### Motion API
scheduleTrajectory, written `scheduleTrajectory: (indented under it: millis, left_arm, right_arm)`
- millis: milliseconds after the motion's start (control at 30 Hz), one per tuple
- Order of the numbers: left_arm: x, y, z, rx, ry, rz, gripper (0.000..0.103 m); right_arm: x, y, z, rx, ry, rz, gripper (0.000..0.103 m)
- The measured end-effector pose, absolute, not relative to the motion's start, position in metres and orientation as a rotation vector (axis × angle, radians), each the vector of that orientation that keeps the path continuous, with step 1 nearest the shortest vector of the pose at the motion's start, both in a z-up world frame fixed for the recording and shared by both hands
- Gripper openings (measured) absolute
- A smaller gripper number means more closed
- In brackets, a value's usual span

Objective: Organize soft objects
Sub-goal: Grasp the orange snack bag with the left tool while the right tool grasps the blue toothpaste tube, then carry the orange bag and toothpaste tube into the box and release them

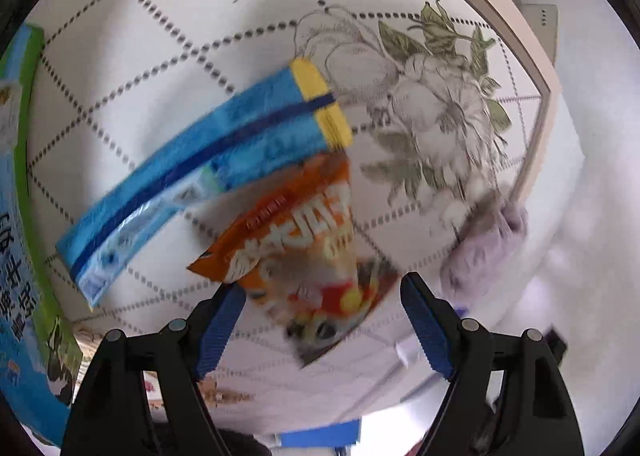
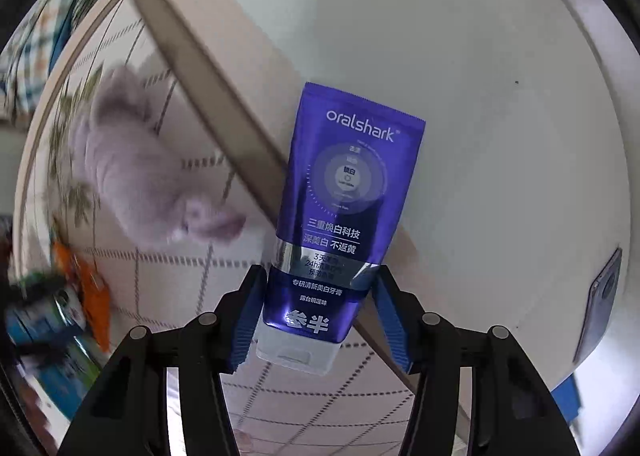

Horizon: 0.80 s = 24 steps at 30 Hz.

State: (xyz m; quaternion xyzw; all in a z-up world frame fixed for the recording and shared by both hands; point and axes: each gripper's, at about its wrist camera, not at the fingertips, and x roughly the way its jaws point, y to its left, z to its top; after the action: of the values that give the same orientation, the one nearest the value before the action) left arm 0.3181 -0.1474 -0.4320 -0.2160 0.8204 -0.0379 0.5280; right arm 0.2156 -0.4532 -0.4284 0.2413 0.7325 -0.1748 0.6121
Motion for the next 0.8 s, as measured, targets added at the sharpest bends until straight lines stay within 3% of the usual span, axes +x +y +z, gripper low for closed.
scheduleTrajectory:
  millis: [133,267,400,633,700,800]
  left_arm:
    - [0.32,-0.172,-0.433,-0.364,1.93,-0.117,0.077]
    - [0.308,-0.214,-0.428,-0.021,1.867,-0.22,0.063]
    - [0.29,-0.241,-0.424,0.201,1.773,-0.27,0.059]
    - [0.261,-0.256,-0.415,0.221,1.699,-0.32,0.055]
    - [0.249,-0.26,-0.41,0.234,1.678,-0.334,0.042]
    - [0.235,-0.27,-0.393,0.222,1.661,-0.358,0.042]
  right_arm:
    - [0.21,-0.437,-0.427,0.489,1.705,-0.375,0.055]
    - [0.219,-0.43,-0.429,0.433,1.718,-0.349,0.054]
    - [0.22,-0.425,-0.432,0.442,1.717,-0.364,0.055]
    - [0.221,-0.418,-0.429,0.39,1.707,-0.369,0.051]
    - [0.217,-0.421,-0.428,0.389,1.709,-0.353,0.051]
    - [0.209,-0.421,-0.423,0.399,1.695,-0.328,0.05]
